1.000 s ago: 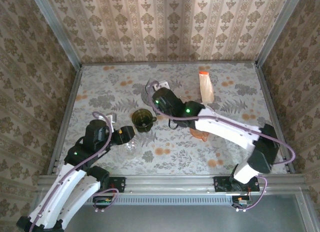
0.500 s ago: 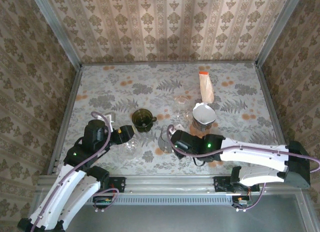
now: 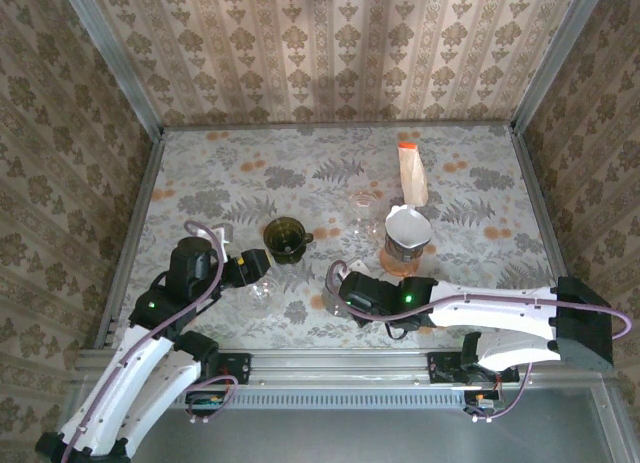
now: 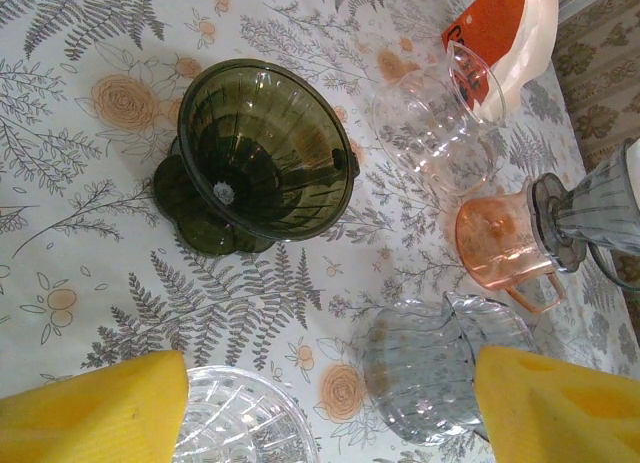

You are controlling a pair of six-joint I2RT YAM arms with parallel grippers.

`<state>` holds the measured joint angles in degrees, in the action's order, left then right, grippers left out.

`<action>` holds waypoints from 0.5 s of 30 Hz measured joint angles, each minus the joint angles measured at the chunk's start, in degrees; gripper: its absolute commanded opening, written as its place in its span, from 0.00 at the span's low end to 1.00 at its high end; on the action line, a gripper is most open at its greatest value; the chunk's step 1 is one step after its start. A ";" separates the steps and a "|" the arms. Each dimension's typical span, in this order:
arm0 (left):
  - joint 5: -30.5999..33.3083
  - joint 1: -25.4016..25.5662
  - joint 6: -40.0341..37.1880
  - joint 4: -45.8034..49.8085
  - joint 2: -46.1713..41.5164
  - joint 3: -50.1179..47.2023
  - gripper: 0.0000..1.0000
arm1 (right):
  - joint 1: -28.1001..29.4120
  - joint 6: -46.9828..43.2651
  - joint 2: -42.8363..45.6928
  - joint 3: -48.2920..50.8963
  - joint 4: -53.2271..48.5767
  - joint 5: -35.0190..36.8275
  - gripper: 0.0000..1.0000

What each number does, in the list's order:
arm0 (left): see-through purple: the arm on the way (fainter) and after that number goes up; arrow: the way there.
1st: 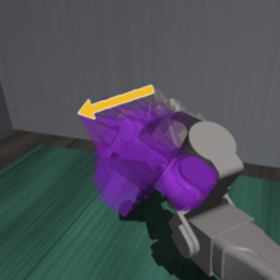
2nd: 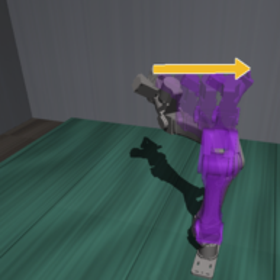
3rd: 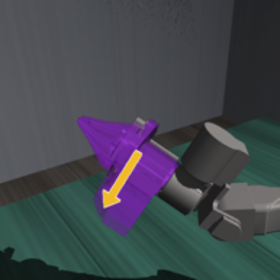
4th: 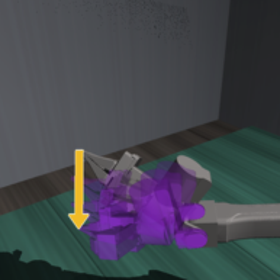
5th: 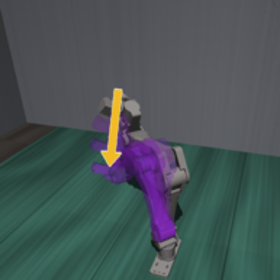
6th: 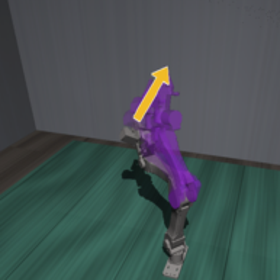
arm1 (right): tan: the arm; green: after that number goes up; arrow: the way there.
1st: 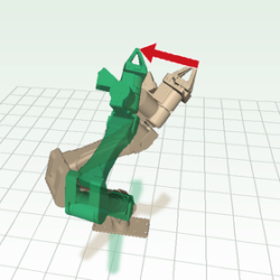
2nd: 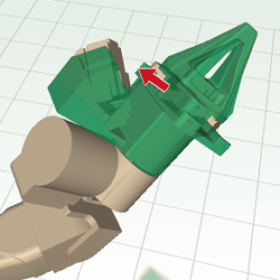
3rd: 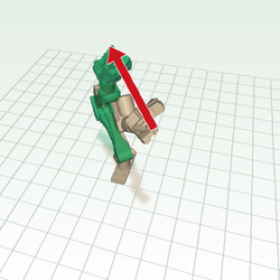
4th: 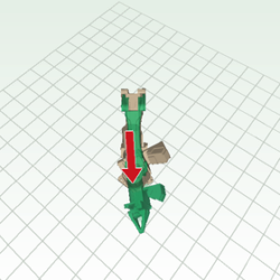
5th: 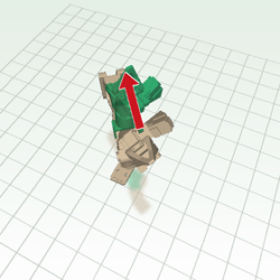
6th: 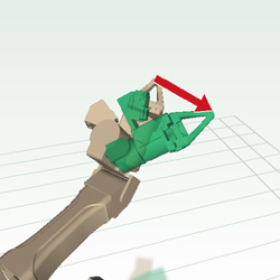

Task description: Place the coffee filter in the dripper

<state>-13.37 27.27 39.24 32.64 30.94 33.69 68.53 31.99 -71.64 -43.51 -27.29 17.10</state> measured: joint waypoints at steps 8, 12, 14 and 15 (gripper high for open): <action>-0.39 -0.04 0.22 -0.66 0.35 -0.44 0.77 | 1.11 0.48 -1.90 0.83 3.65 -0.48 0.29; -0.42 -0.04 0.22 -0.76 0.57 -0.44 0.77 | 1.79 0.96 -1.95 0.81 3.41 -0.66 0.53; -0.46 -0.13 0.22 -0.79 0.57 -0.44 0.77 | 2.25 1.05 -1.79 0.68 2.75 -0.59 0.59; -0.57 -0.28 0.22 -0.79 0.57 -0.44 0.77 | 2.43 0.96 -1.49 0.46 2.23 -0.52 0.60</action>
<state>-13.93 26.98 39.46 31.86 31.51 33.26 70.96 32.95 -73.12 -43.05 -25.06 16.58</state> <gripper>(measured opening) 0.773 0.568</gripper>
